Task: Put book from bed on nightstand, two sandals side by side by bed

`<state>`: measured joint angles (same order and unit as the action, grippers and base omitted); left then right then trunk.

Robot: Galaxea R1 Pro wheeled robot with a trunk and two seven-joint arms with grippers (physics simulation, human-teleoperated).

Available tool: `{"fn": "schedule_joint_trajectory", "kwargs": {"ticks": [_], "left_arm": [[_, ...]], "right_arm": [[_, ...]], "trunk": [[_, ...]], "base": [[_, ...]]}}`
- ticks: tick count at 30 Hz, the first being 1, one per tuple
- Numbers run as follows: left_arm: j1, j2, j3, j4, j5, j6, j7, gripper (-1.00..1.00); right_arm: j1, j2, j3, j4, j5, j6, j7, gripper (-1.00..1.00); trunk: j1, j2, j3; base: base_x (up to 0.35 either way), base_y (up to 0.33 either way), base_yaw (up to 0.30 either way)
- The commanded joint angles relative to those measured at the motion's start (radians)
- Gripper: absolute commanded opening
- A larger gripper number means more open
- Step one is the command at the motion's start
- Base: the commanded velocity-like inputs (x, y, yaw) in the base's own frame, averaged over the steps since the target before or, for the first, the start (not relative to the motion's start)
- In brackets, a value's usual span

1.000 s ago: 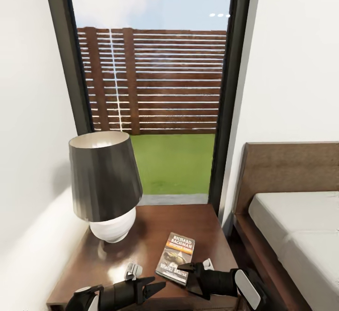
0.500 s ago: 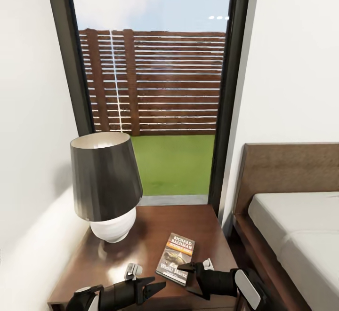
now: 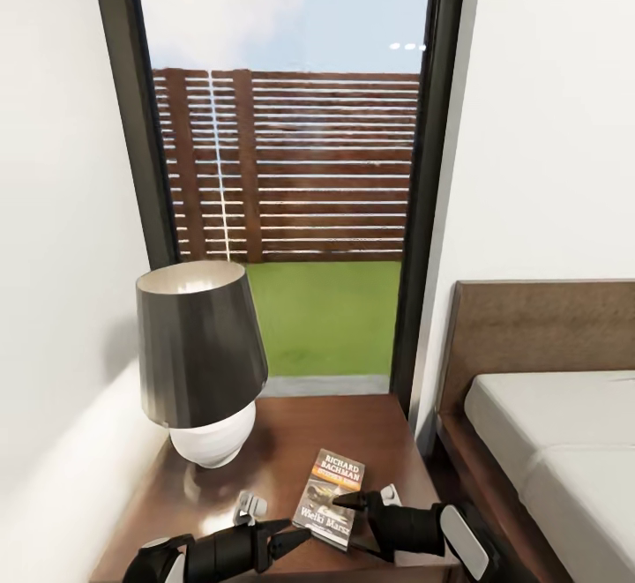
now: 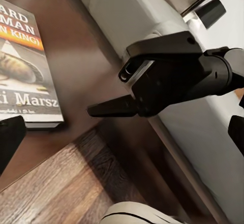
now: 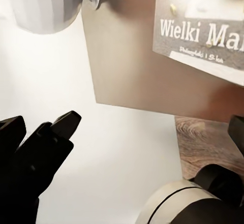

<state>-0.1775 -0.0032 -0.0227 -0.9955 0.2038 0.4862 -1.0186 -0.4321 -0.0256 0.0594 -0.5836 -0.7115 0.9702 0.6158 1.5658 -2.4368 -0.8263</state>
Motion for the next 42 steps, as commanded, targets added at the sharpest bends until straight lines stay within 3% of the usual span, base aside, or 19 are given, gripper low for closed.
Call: {"fn": "schedule_joint_trajectory", "kwargs": {"ticks": [1, 8, 10, 19, 42], "left_arm": [[0.0, 0.0, -0.001, 0.0, 0.007, 0.008, 0.0, 1.0], [0.0, 0.0, -0.002, 0.0, 0.006, 0.008, 0.002, 1.0], [0.011, -0.01, 0.001, -0.012, 0.014, 0.018, 0.013, 1.0], [0.048, -0.011, 0.002, -0.012, 0.014, 0.018, 0.063, 1.0], [0.052, -0.011, 0.002, -0.012, 0.014, 0.018, 0.192, 1.0]], "right_arm": [[-0.001, -0.002, 0.003, -0.001, 0.005, -0.001, 0.008, 1.0], [-0.001, -0.002, 0.002, -0.002, 0.004, -0.002, 0.011, 1.0], [0.005, -0.002, 0.008, -0.013, 0.015, -0.014, 0.023, 1.0], [0.003, -0.002, 0.007, 0.009, 0.066, -0.064, 0.073, 1.0], [0.003, -0.001, 0.007, 0.138, 0.192, -0.192, 0.188, 1.0]], "trunk": [[-0.004, 0.007, 0.002], [-0.031, 0.056, 0.024], [-0.031, 0.056, 0.024], [-0.031, 0.056, 0.024], [-0.119, 0.217, 0.096]], "base": [[0.0, 0.0, 0.0], [0.0, 0.0, 0.0], [0.0, 0.0, 0.0], [0.0, 0.0, 0.0], [0.0, 0.0, 0.0]]}}
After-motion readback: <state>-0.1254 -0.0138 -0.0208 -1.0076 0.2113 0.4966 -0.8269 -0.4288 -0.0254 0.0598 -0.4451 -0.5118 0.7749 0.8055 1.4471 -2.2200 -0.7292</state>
